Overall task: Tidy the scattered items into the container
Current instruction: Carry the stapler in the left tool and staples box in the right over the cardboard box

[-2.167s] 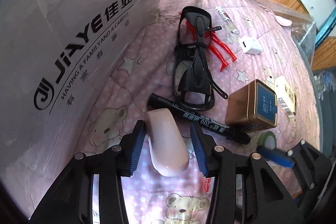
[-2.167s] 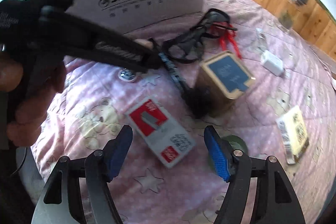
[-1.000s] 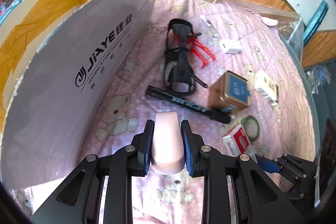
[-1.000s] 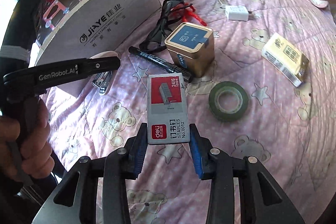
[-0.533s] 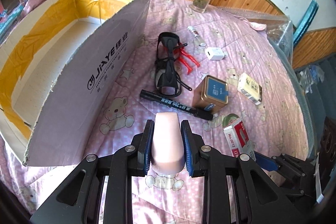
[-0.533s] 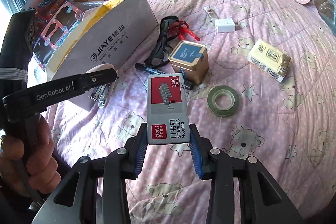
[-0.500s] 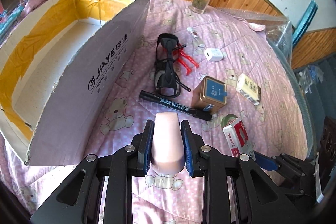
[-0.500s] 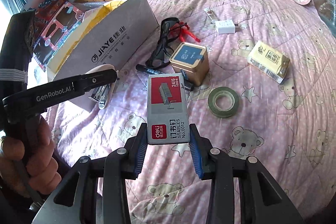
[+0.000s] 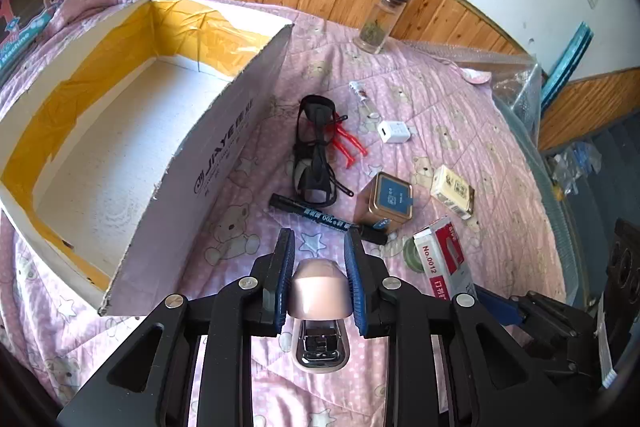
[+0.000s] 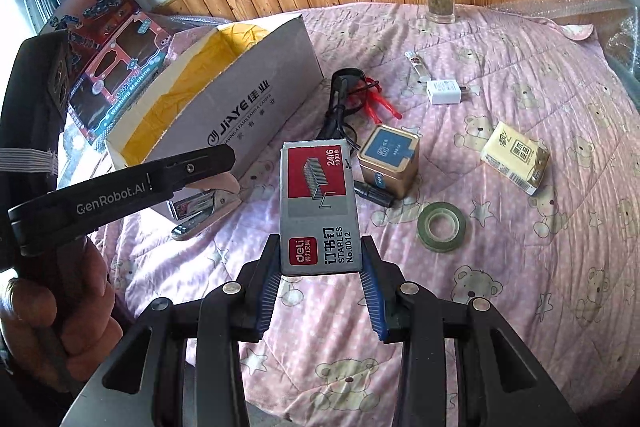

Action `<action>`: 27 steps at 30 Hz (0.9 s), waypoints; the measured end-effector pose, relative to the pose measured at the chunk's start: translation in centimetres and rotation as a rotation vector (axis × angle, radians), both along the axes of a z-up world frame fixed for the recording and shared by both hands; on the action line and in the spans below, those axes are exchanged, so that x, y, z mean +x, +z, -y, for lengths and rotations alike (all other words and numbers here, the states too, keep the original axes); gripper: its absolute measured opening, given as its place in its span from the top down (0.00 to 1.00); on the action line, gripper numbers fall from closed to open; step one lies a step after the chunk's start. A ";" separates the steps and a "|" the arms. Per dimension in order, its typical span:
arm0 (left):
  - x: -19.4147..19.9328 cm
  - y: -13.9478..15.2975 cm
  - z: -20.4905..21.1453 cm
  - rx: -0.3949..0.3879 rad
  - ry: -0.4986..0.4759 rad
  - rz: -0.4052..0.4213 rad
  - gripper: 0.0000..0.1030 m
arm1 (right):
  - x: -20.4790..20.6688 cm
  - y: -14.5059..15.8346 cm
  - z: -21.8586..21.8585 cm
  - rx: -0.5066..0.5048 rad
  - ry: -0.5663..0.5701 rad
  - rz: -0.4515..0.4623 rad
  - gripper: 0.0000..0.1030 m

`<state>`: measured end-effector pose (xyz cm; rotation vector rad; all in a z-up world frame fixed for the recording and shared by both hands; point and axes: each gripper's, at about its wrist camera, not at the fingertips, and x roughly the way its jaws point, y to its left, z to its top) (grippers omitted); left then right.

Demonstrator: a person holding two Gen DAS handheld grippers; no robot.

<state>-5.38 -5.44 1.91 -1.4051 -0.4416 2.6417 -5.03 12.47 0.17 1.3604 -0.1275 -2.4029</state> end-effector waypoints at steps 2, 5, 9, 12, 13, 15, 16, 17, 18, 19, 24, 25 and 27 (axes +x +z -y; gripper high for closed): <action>0.1 0.4 0.5 0.008 0.003 -0.010 0.74 | 0.0 0.4 0.3 0.000 -0.003 -0.003 0.62; 0.3 1.0 1.2 0.021 0.009 -0.022 0.74 | -0.1 1.0 0.7 0.000 -0.010 -0.010 0.62; 0.4 1.6 2.2 0.037 0.019 -0.035 0.74 | -0.3 1.9 1.3 0.000 -0.014 -0.022 0.62; 0.4 1.9 2.9 0.045 0.025 -0.043 0.74 | -0.5 2.5 1.9 0.002 -0.012 -0.030 0.62; 0.4 2.0 3.1 0.049 0.027 -0.044 0.74 | -0.6 2.6 2.1 0.003 -0.013 -0.033 0.62; 0.4 2.3 3.4 0.051 0.029 -0.051 0.74 | -0.7 3.0 2.4 0.002 -0.012 -0.036 0.62; 0.4 2.4 3.5 0.051 0.031 -0.055 0.74 | -0.8 3.1 2.5 0.003 -0.012 -0.038 0.62; 0.4 2.6 3.7 0.054 0.032 -0.058 0.74 | -0.9 3.3 2.7 0.004 -0.012 -0.040 0.62; 0.3 2.7 3.8 0.056 0.033 -0.062 0.74 | -1.0 3.4 2.9 0.005 -0.011 -0.042 0.62; 0.3 2.9 4.0 0.058 0.035 -0.066 0.74 | -1.1 3.6 3.0 0.005 -0.012 -0.045 0.62; 0.1 3.8 5.0 0.072 0.048 -0.086 0.74 | -1.7 4.6 3.8 0.004 -0.008 -0.057 0.62; 0.0 4.0 5.2 0.073 0.052 -0.089 0.74 | -1.8 4.8 4.1 0.005 -0.006 -0.061 0.62; -0.1 4.3 5.7 0.078 0.061 -0.098 0.74 | -2.0 5.3 4.6 0.009 -0.001 -0.068 0.62</action>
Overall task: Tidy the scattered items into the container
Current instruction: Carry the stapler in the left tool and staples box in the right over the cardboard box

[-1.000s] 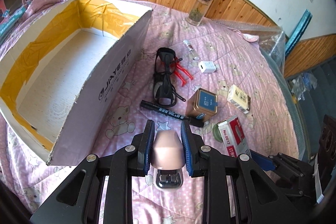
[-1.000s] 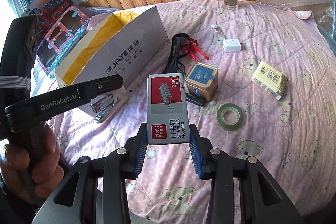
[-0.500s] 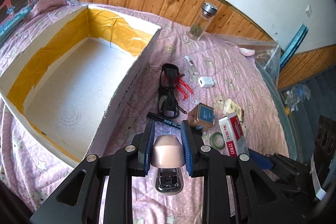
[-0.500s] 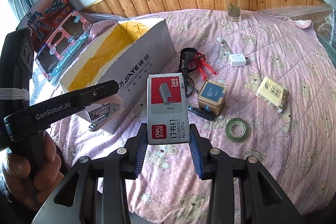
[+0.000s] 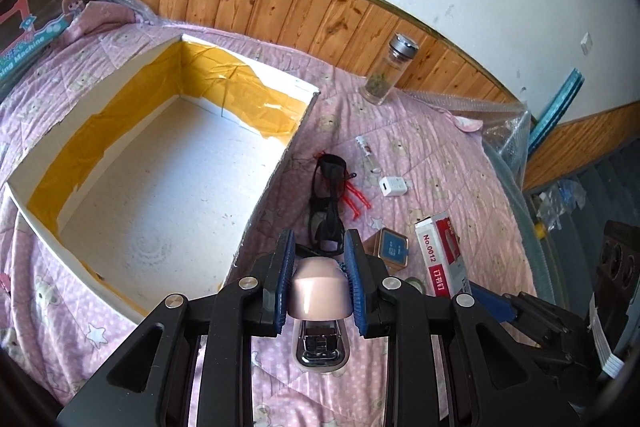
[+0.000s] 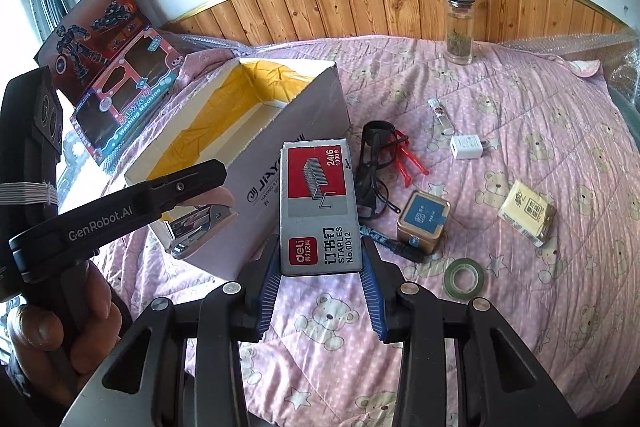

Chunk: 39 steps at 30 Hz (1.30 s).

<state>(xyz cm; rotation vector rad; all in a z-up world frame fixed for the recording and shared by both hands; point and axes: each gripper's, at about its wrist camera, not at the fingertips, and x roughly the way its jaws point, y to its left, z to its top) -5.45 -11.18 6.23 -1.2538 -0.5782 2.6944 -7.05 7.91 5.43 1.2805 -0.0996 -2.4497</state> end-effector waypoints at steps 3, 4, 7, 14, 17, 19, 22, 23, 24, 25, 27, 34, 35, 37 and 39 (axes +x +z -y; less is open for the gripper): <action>-0.2 0.4 0.8 0.006 0.012 -0.009 0.74 | -0.4 0.6 0.9 0.006 0.012 -0.011 0.62; -0.2 0.5 1.0 0.008 0.016 -0.012 0.74 | -0.5 0.8 1.2 0.007 0.016 -0.014 0.62; -0.3 0.8 1.8 0.012 0.026 -0.020 0.74 | -0.9 1.3 2.2 0.012 0.029 -0.022 0.62; -0.4 1.5 4.0 0.021 0.054 -0.037 0.74 | -1.5 2.3 4.7 0.025 0.063 -0.041 0.62; -0.4 1.7 5.0 0.027 0.068 -0.044 0.74 | -1.9 2.7 5.9 0.034 0.078 -0.049 0.62; -0.4 1.8 5.6 0.030 0.076 -0.046 0.74 | -2.1 2.9 6.8 0.040 0.088 -0.054 0.62; -0.4 1.8 6.7 0.035 0.090 -0.049 0.74 | -2.4 3.2 8.0 0.050 0.104 -0.060 0.62; -0.4 1.8 7.2 0.038 0.096 -0.050 0.74 | -2.5 3.3 8.4 0.053 0.110 -0.062 0.62; -0.5 1.8 7.5 0.039 0.100 -0.051 0.74 | -2.6 3.3 8.8 0.056 0.115 -0.063 0.62; -0.5 1.8 7.9 0.041 0.105 -0.052 0.74 | -2.7 3.4 9.3 0.059 0.121 -0.065 0.62; -0.6 1.7 8.6 0.046 0.115 -0.051 0.74 | -2.9 3.4 10.1 0.065 0.131 -0.067 0.62; -0.8 1.1 11.1 0.065 0.148 -0.041 0.74 | -3.8 3.3 13.0 0.085 0.162 -0.068 0.62; -0.9 1.0 11.5 0.066 0.152 -0.040 0.74 | -3.9 3.2 13.4 0.088 0.166 -0.068 0.62; -1.0 0.9 12.0 0.068 0.160 -0.037 0.74 | -4.1 3.1 14.0 0.093 0.173 -0.067 0.62; -1.1 0.7 12.5 0.065 0.167 -0.033 0.74 | -4.4 2.9 14.6 0.099 0.180 -0.065 0.62</action>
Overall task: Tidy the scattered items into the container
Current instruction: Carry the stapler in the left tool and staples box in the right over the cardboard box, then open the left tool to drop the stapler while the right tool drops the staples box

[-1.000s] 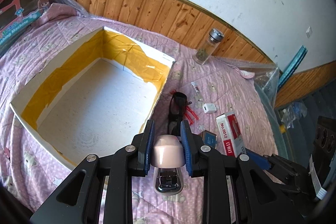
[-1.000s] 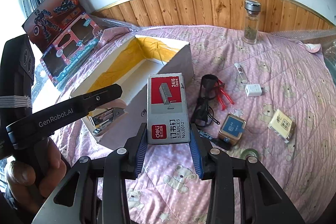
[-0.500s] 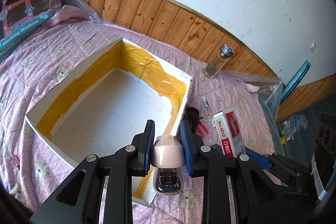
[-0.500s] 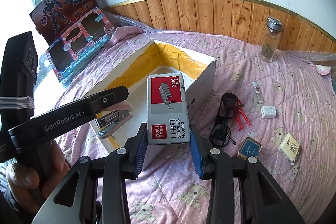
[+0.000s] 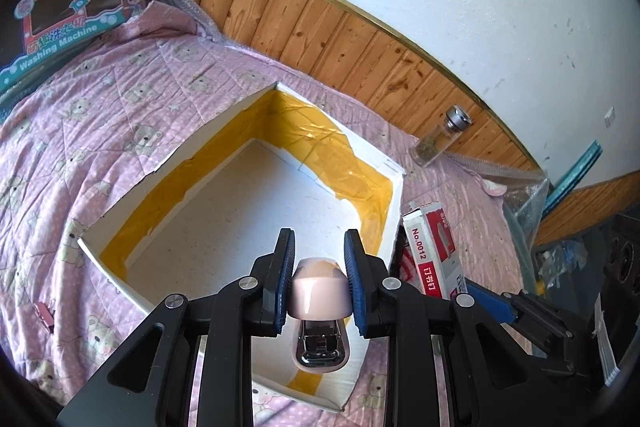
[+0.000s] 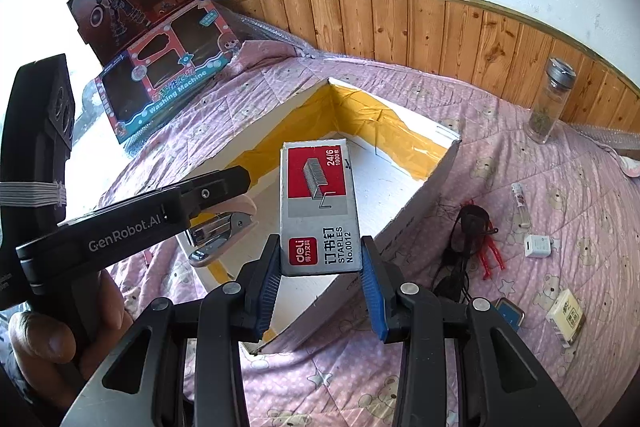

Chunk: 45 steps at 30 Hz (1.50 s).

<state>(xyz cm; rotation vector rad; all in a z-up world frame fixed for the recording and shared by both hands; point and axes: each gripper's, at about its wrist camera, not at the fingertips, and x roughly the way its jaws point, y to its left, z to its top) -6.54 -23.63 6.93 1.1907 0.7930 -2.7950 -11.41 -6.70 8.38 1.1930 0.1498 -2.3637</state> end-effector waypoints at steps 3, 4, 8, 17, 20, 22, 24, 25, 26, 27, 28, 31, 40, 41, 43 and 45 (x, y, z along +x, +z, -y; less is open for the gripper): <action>-0.1 -0.4 0.7 0.001 0.010 0.009 0.74 | -0.4 -0.4 0.7 0.010 0.007 0.007 0.62; -0.2 -0.5 0.9 0.000 0.012 0.012 0.74 | -0.6 -0.5 0.8 0.013 0.009 0.009 0.62; -0.6 -1.0 1.5 -0.004 0.019 0.022 0.74 | -1.1 -1.0 1.5 0.027 0.019 0.017 0.62; -1.5 -2.8 2.8 -0.007 0.032 0.058 0.74 | -2.3 -2.3 2.4 0.053 0.025 0.037 0.62; -1.8 -3.6 3.1 -0.011 0.035 0.073 0.74 | -2.6 -2.9 2.7 0.062 0.027 0.047 0.62; -2.0 -4.0 3.5 -0.014 0.038 0.081 0.74 | -2.9 -3.4 2.9 0.069 0.029 0.055 0.62; -2.1 -4.4 3.7 -0.016 0.041 0.089 0.74 | -3.2 -3.8 3.2 0.077 0.030 0.061 0.62; -2.2 -4.6 3.9 -0.018 0.043 0.093 0.74 | -3.3 -4.0 3.3 0.081 0.030 0.065 0.62; -2.3 -4.8 4.1 -0.018 0.046 0.098 0.74 | -3.5 -4.2 3.4 0.084 0.031 0.068 0.62; -2.5 -5.0 4.2 -0.018 0.047 0.102 0.74 | -3.6 -4.5 3.4 0.088 0.032 0.071 0.62; -2.6 -5.2 4.4 -0.019 0.049 0.106 0.74 | -3.7 -4.7 3.5 0.092 0.033 0.074 0.62; -2.9 -5.7 4.6 -0.025 0.048 0.119 0.74 | -4.0 -5.3 3.8 0.102 0.034 0.086 0.62; -3.8 -7.0 5.1 -0.064 0.048 0.154 0.73 | -4.6 -7.2 4.9 0.147 0.056 0.116 0.61; -3.9 -7.1 5.2 -0.061 0.050 0.155 0.67 | -4.7 -7.2 4.9 0.150 0.053 0.115 0.61; -3.9 -7.0 5.4 -0.064 0.053 0.151 0.57 | -4.7 -7.3 4.7 0.154 0.044 0.114 0.61; -3.9 -6.7 5.7 -0.067 0.059 0.143 0.55 | -4.6 -7.2 4.4 0.149 0.035 0.114 0.60</action>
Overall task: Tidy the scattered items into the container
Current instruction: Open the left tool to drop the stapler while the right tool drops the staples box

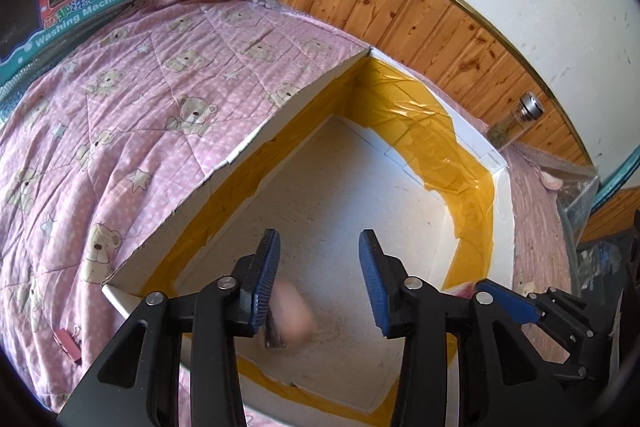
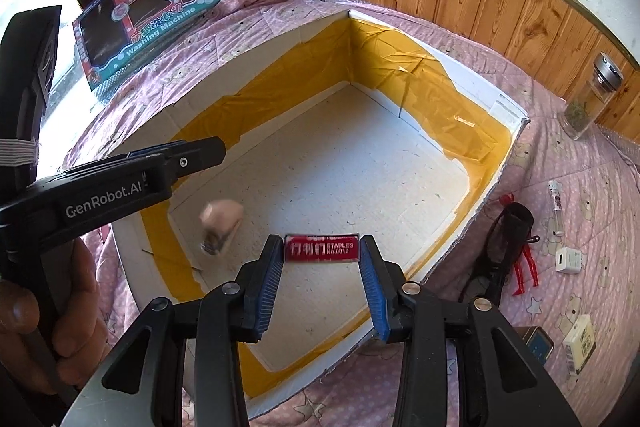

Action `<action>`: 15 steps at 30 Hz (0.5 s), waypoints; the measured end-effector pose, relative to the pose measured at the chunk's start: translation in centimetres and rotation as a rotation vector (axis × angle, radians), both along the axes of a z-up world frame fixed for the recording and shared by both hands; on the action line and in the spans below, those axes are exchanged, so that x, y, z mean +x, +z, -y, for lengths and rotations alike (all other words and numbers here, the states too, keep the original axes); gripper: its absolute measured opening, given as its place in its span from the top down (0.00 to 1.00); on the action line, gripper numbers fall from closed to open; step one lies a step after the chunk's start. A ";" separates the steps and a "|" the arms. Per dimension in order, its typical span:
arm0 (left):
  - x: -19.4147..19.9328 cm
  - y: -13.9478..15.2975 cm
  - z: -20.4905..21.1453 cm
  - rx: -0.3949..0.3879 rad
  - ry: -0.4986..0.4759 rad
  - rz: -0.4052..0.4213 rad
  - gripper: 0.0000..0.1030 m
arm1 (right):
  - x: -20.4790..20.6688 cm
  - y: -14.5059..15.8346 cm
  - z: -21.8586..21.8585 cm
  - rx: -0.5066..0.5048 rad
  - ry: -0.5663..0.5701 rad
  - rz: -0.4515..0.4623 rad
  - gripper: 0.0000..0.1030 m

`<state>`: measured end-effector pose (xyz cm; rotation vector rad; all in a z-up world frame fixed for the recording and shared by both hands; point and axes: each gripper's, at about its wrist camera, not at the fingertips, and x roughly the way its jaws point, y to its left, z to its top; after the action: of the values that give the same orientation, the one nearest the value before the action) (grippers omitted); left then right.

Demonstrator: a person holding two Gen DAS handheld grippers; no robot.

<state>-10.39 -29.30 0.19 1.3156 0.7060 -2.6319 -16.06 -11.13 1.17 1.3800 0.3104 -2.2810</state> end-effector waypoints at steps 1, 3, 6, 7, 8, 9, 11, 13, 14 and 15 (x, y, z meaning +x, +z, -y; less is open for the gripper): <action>0.0 0.1 0.1 0.004 0.001 -0.001 0.55 | 0.1 0.1 -0.2 -0.003 -0.005 -0.001 0.60; 0.0 0.3 0.3 0.010 0.004 -0.002 0.55 | 0.3 0.5 -0.6 -0.020 -0.018 -0.007 0.60; 0.2 0.5 0.3 0.009 0.004 0.001 0.54 | 0.9 1.3 -1.4 -0.058 -0.041 -0.012 0.60; 0.3 0.6 0.3 0.011 0.007 0.001 0.54 | 1.2 1.6 -1.7 -0.072 -0.048 -0.015 0.60; 0.4 0.7 0.2 0.014 0.010 0.000 0.54 | 1.5 1.9 -2.0 -0.087 -0.053 -0.018 0.60; 0.6 0.9 0.2 0.018 0.011 -0.003 0.54 | 1.9 2.1 -2.2 -0.103 -0.057 -0.022 0.60; 1.1 1.1 -0.4 0.014 0.004 -0.006 0.54 | 2.7 2.6 -2.7 -0.134 -0.061 -0.026 0.60; 1.6 1.2 -1.2 0.007 -0.011 -0.005 0.54 | 3.6 2.8 -3.2 -0.162 -0.068 -0.029 0.60; 1.8 1.1 -1.8 0.004 -0.022 -0.002 0.54 | 4.1 3.0 -3.5 -0.176 -0.076 -0.032 0.60; 2.0 1.0 -2.4 0.001 -0.037 0.005 0.54 | 4.5 3.0 -4.0 -0.188 -0.088 -0.035 0.60</action>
<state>-8.35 -26.87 1.16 1.3476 0.6899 -2.6561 -11.58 -7.17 4.21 1.2825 0.0447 -2.3396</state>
